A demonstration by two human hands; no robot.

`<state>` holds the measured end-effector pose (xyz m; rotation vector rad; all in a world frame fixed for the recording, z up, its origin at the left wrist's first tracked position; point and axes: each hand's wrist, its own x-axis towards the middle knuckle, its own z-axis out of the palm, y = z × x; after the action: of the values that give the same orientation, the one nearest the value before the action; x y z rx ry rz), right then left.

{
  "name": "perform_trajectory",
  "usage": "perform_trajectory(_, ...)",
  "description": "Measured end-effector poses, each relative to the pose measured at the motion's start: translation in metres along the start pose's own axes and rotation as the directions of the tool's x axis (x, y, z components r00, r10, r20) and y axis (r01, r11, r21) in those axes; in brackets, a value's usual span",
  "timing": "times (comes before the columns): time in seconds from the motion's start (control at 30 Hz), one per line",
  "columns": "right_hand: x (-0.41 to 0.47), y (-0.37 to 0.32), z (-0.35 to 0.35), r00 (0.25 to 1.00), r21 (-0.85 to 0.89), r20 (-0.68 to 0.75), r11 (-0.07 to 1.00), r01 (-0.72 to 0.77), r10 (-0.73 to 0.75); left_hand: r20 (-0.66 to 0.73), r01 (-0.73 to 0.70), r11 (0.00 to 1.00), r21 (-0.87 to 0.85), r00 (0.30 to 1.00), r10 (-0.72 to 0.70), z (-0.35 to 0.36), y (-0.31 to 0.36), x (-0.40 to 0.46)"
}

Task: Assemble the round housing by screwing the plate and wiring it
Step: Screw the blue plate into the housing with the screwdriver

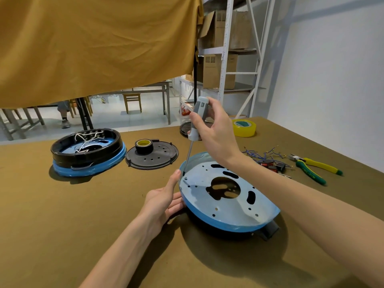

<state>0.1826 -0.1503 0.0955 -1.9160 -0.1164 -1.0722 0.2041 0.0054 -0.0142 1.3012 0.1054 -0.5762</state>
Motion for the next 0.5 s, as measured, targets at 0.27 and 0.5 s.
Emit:
perform_trajectory(0.27,-0.0016,0.0007,-0.0041,1.0,-0.038,0.022,0.999,0.002,-0.002,-0.007,0.005,1.0,0.0,1.0,-0.005,-0.0001,0.0007,-0.0037)
perform_trajectory(0.5,-0.003,0.0016,-0.0051,0.999,-0.041,0.034,0.999,0.017,-0.015,-0.015,0.003,1.0,0.002,1.0,-0.003,0.0005,0.0011,-0.0025)
